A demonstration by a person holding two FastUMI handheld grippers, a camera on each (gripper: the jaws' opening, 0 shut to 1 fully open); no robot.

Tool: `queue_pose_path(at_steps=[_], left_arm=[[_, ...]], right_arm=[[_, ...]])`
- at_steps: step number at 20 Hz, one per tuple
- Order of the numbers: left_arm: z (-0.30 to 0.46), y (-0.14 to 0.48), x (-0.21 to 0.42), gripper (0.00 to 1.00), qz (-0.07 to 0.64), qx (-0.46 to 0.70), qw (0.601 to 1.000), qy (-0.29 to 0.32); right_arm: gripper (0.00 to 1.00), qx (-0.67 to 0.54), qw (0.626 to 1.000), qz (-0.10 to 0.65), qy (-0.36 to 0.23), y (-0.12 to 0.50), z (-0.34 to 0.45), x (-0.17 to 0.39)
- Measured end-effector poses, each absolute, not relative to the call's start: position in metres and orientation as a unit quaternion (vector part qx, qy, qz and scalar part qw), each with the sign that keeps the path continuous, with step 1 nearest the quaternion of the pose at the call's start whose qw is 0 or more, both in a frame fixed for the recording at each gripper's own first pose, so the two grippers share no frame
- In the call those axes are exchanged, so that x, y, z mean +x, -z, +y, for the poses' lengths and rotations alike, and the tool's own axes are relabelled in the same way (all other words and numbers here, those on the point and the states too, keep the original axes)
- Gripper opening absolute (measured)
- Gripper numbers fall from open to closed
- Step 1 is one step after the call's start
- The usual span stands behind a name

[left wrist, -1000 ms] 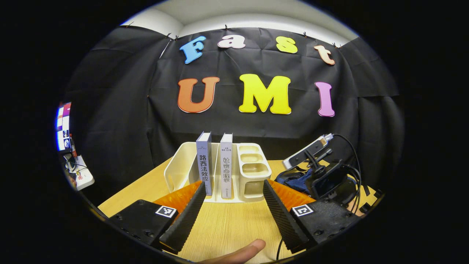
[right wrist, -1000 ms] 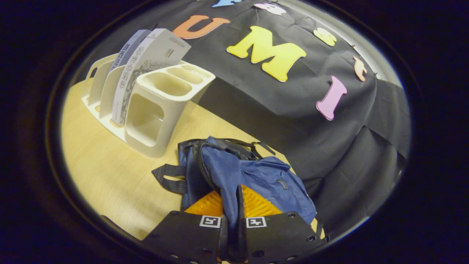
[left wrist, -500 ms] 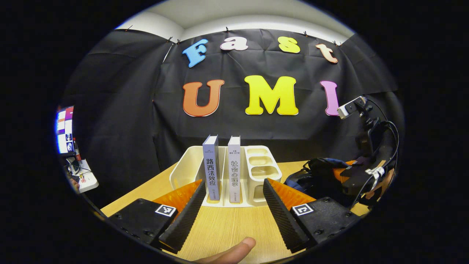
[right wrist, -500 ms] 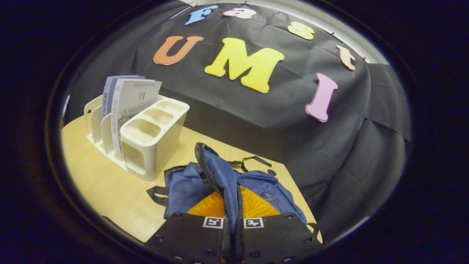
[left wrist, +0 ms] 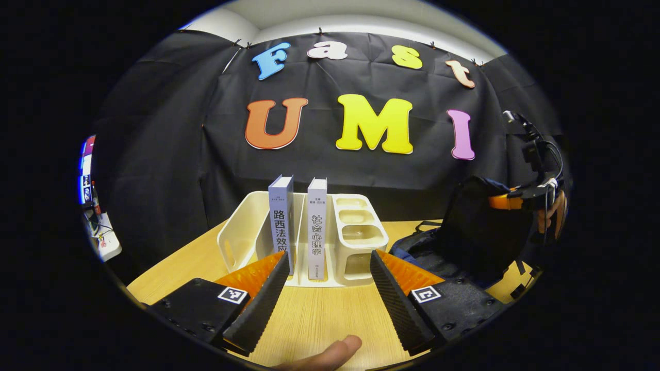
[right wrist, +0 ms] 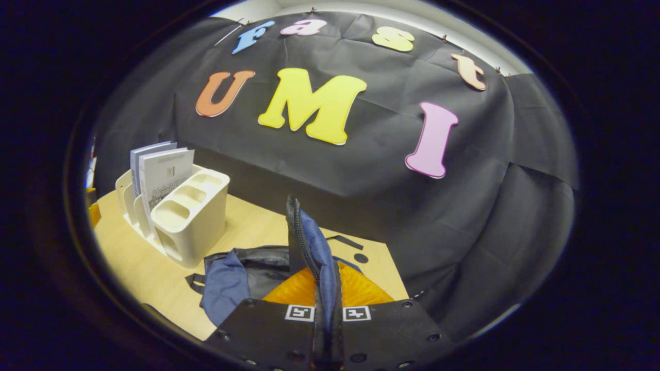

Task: Open the schoolbag, grab two books from the bookshelf and put them into the schoolbag.

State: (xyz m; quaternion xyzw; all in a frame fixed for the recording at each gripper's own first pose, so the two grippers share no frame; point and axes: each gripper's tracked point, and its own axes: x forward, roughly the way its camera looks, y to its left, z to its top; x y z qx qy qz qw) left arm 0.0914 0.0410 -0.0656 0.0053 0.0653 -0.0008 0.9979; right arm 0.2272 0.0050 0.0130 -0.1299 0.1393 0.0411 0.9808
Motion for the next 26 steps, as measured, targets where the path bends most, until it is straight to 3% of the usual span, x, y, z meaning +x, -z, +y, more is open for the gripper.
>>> queue_pose_path(at_steps=[5,17,26], left_arm=[[0.068,0.054,0.121,0.99,0.089,0.032,0.995,-0.033],[0.062,-0.015,0.219,0.98,0.110,0.030,0.993,-0.024],[0.043,-0.016,0.301,0.97,0.218,0.061,0.974,0.012]], right_arm=[[0.05,-0.125,0.982,0.132,-0.054,-0.026,-0.020,0.236],[0.05,-0.119,0.982,0.119,-0.080,-0.047,-0.057,0.244],[0.05,-0.126,0.981,0.108,-0.098,-0.040,-0.061,0.231]])
